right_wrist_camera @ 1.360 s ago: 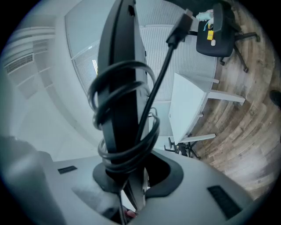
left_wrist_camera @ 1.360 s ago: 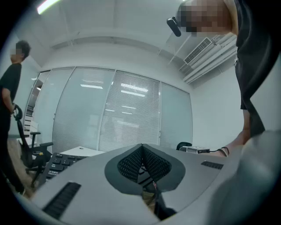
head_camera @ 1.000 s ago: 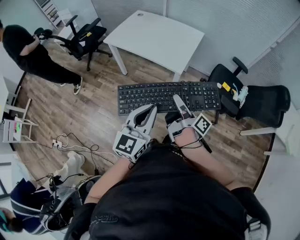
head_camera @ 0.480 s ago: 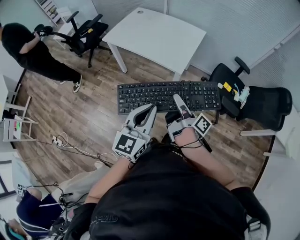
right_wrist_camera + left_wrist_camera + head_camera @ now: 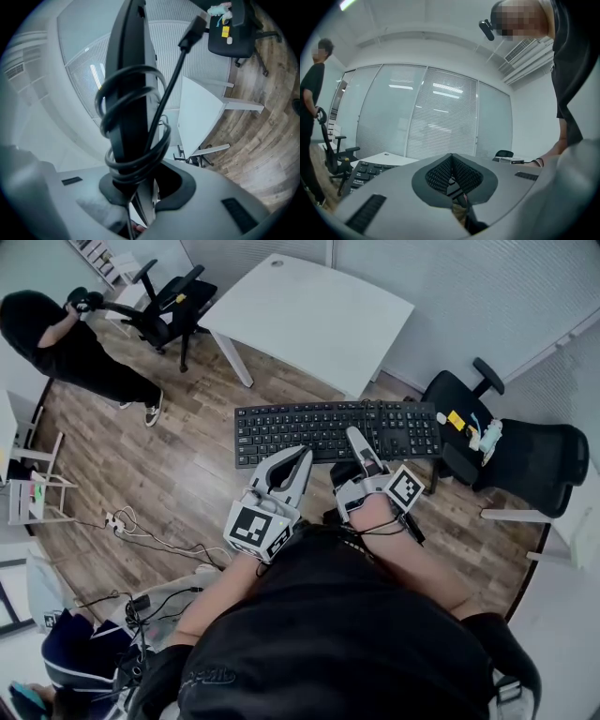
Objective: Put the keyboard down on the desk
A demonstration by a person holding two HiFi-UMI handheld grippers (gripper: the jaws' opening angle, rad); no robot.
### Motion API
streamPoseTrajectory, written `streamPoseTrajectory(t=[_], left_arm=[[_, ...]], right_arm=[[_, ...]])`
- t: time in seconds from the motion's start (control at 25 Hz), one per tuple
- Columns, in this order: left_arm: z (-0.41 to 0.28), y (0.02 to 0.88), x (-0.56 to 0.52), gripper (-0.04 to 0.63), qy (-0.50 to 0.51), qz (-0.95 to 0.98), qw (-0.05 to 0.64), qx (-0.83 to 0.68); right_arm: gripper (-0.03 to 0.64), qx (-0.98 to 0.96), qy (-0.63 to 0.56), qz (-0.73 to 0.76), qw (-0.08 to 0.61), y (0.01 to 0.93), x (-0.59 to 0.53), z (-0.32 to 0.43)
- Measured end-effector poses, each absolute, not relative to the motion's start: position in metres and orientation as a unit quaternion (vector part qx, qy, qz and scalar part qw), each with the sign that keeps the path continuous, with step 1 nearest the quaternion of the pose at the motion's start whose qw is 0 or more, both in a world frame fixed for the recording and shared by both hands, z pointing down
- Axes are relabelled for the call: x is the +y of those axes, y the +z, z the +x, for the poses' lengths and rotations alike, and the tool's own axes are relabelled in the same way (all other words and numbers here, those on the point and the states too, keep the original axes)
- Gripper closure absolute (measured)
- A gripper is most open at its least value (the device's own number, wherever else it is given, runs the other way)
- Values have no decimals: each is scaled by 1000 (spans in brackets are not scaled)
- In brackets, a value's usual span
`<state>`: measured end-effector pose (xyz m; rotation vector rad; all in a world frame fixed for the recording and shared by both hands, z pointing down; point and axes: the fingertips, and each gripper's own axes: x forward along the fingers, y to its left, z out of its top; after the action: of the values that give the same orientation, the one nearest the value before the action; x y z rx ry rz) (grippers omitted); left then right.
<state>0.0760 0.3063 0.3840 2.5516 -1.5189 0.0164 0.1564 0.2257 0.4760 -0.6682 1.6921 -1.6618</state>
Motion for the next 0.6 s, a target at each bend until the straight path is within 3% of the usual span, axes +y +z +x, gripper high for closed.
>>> streamPoseTrajectory(t=[0.6], left_arm=[[148, 381, 187, 580, -4, 853, 77, -516]], right_arm=[[529, 670, -621, -242, 327, 465, 97, 225]])
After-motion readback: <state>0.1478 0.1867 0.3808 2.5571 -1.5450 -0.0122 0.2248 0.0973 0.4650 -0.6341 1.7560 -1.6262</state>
